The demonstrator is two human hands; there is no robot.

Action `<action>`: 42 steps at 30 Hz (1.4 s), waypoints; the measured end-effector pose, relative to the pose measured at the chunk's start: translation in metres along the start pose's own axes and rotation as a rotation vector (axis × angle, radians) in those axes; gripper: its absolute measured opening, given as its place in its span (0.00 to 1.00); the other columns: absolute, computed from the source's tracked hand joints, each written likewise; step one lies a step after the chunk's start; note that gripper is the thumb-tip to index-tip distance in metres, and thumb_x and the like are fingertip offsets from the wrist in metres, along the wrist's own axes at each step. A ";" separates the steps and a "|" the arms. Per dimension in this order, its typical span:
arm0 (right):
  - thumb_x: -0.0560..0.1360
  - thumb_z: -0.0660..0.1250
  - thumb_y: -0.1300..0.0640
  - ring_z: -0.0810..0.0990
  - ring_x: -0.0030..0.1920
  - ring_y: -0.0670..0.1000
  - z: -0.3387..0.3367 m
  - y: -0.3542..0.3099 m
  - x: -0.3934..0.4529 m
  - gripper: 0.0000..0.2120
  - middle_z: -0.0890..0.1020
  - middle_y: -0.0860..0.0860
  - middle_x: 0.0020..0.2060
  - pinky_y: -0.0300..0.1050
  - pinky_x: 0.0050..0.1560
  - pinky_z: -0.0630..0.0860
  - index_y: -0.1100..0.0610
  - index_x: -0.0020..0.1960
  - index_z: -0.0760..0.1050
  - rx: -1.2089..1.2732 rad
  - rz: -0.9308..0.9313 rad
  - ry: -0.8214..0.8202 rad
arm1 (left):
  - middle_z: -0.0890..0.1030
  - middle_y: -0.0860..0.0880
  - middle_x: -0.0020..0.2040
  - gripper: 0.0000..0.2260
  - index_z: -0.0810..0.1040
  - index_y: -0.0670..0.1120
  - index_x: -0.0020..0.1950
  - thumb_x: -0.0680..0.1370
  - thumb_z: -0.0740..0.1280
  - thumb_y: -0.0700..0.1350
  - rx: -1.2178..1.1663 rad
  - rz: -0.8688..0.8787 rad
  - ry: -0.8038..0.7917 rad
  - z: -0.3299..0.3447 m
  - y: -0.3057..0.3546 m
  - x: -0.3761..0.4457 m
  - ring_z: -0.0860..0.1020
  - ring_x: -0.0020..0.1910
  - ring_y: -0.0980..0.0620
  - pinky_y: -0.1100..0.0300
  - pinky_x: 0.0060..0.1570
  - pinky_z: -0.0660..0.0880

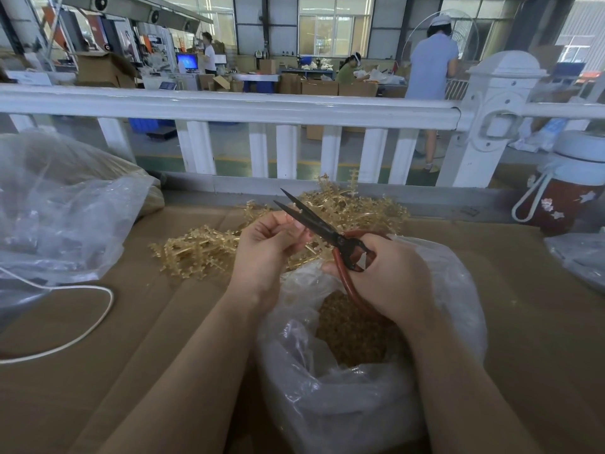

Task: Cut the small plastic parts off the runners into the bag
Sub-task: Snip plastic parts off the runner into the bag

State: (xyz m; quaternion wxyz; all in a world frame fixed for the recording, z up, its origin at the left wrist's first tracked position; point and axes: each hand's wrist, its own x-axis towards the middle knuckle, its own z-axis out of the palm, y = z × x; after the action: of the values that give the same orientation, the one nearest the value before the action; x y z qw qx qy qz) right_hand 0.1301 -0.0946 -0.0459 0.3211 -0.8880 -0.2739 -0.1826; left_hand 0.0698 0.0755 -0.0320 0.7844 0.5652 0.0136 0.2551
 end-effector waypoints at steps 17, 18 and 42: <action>0.63 0.74 0.30 0.84 0.35 0.46 0.001 -0.005 0.002 0.22 0.85 0.45 0.34 0.51 0.41 0.82 0.49 0.39 0.82 0.550 0.172 -0.022 | 0.85 0.44 0.38 0.06 0.78 0.41 0.43 0.77 0.68 0.31 0.062 -0.161 -0.015 0.004 0.000 -0.001 0.84 0.38 0.51 0.63 0.41 0.79; 0.64 0.76 0.34 0.84 0.35 0.44 0.002 -0.004 0.003 0.18 0.85 0.43 0.34 0.49 0.41 0.82 0.48 0.40 0.81 0.537 0.182 -0.027 | 0.85 0.44 0.38 0.06 0.78 0.41 0.43 0.76 0.68 0.31 0.075 -0.156 -0.030 0.005 0.000 -0.003 0.84 0.38 0.51 0.63 0.40 0.79; 0.57 0.65 0.18 0.76 0.44 0.31 -0.002 -0.002 0.003 0.27 0.78 0.24 0.41 0.38 0.38 0.70 0.39 0.42 0.74 0.310 0.150 0.027 | 0.85 0.48 0.41 0.06 0.86 0.47 0.45 0.70 0.72 0.43 0.054 -0.074 -0.100 -0.001 0.001 -0.002 0.82 0.40 0.54 0.62 0.46 0.79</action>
State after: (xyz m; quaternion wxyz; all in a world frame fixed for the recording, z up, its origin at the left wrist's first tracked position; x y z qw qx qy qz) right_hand 0.1310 -0.0935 -0.0413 0.4703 -0.8434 -0.2274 -0.1255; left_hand 0.0678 0.0754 -0.0322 0.7774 0.5974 0.0023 0.1971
